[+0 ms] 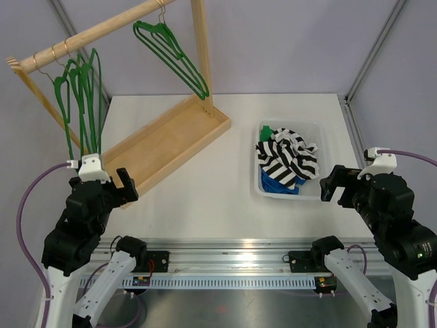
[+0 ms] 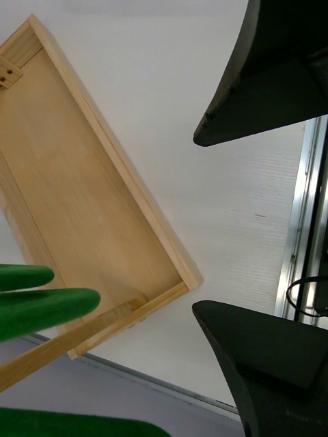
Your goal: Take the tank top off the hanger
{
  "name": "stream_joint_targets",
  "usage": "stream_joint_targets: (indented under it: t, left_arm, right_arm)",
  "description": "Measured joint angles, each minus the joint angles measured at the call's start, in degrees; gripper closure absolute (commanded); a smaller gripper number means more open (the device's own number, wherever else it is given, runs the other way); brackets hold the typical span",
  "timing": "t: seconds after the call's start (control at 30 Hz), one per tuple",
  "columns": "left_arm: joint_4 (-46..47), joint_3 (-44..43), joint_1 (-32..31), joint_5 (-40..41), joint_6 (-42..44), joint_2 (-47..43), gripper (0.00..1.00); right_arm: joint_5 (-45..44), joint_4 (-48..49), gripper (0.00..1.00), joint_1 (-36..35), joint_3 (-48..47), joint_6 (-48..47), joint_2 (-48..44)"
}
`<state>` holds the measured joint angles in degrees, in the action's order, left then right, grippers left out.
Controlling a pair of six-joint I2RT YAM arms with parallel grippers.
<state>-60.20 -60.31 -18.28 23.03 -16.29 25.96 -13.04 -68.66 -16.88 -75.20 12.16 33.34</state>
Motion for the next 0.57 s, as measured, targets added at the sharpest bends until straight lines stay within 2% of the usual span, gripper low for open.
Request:
stream_joint_targets:
  t: [0.57]
  left_arm:
    - [1.3,0.8,0.0,0.0,0.0,-0.1,0.01]
  right_arm:
    - [-1.2,1.6,0.00,0.0,2.9,0.0,4.0]
